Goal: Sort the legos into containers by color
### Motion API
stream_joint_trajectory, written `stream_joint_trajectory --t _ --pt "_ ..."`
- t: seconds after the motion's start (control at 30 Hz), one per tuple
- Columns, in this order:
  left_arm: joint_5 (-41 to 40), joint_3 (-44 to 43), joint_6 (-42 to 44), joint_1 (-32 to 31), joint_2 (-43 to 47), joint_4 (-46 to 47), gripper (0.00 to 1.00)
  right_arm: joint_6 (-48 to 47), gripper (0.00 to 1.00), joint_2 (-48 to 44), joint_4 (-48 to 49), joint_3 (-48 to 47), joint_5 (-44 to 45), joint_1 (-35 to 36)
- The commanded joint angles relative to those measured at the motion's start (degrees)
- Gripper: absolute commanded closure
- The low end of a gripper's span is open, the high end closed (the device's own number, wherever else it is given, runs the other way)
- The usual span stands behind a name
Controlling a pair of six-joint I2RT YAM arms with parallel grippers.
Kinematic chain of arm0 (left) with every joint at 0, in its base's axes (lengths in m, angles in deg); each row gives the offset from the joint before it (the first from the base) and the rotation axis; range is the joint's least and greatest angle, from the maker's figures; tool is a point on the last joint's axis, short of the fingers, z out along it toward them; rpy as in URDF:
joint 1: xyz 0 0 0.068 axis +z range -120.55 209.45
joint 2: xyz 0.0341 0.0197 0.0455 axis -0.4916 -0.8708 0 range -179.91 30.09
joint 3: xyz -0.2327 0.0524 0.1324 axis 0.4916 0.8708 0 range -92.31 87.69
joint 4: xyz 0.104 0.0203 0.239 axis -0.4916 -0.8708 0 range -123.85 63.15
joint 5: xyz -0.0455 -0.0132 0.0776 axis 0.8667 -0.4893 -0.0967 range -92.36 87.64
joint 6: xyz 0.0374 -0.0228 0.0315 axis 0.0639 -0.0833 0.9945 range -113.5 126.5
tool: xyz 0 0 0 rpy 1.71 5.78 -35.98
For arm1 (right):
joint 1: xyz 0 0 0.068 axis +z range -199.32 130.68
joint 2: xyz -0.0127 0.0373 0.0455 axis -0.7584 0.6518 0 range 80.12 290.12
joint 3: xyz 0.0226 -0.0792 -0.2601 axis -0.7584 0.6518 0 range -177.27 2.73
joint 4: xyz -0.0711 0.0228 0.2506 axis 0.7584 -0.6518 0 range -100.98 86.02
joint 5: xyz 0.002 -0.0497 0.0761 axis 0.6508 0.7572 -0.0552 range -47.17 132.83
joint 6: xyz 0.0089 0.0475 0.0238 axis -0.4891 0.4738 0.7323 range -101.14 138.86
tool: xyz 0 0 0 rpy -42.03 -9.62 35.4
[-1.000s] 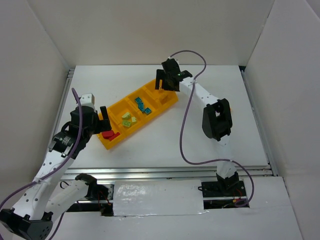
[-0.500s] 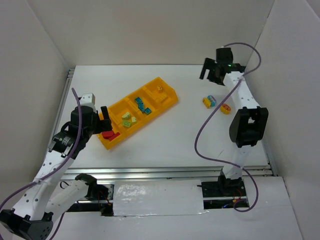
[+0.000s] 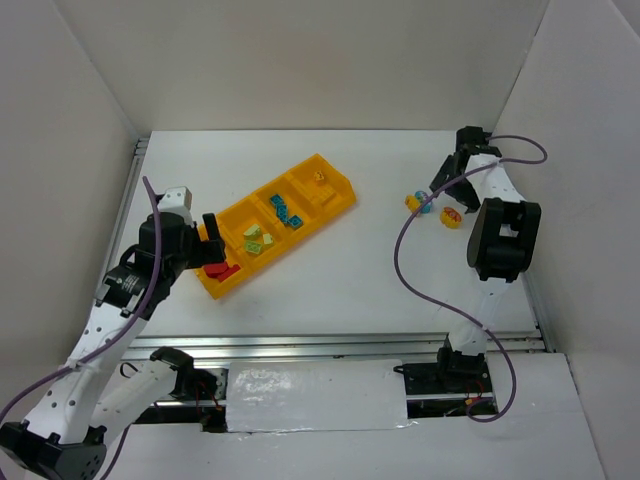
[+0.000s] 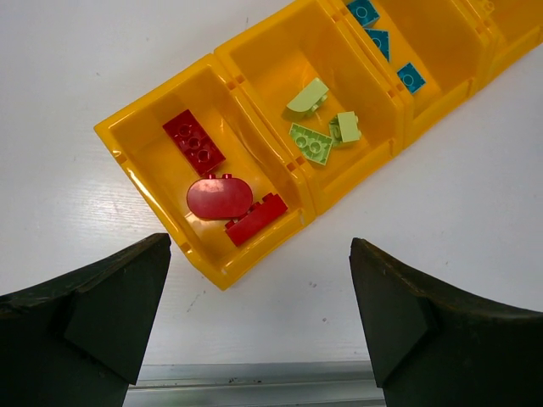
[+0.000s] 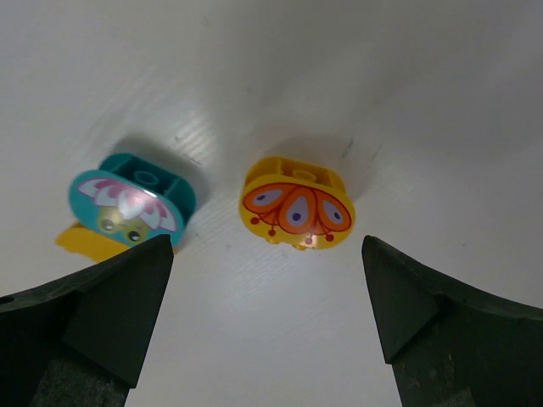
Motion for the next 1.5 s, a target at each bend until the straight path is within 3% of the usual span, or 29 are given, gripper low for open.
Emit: stream_joint_trajectory --t 0.0,0.5,0.77,0.8,0.9,0.93,1.1,1.2,1.33,1.47 --pt "2.3 0.1 2.2 0.3 0.3 2.7 0.00 2.3 0.00 -1.6 0.6 3.7 3.6 0.0" --pt "5.7 0.1 3.2 0.3 -2.2 3.3 0.00 0.1 0.00 1.3 4.6 7.1 2.4 -1.7" --pt "4.7 0.4 2.8 0.3 -1.2 3.3 0.00 -1.0 0.03 5.8 1.3 0.4 -2.6 -2.4" --pt "4.5 0.4 2.9 0.3 -1.2 3.2 0.00 -1.3 0.05 6.1 0.9 0.1 -3.2 -2.6" --pt "4.3 0.3 2.8 0.3 -1.2 3.2 0.00 -1.2 0.24 6.8 0.5 0.1 -4.5 -3.1" --pt "4.3 0.3 2.9 0.3 -1.2 3.2 0.00 -1.2 0.34 6.3 1.1 0.4 -4.7 -3.4" --pt "4.2 0.2 2.9 0.3 -1.3 3.2 0.00 -0.6 0.61 3.3 2.8 4.5 -4.9 -3.4" --pt "4.2 0.1 2.9 0.3 -1.2 3.1 0.00 0.7 0.67 0.1 3.2 6.6 -4.2 -3.3" --pt "4.3 0.2 2.9 0.4 -1.2 3.3 0.01 2.2 0.68 -8.3 6.0 10.6 -4.2 -2.1" --pt "4.1 0.1 2.9 0.4 -1.3 3.2 0.01 2.3 0.67 -13.3 6.0 9.2 -3.2 5.3"
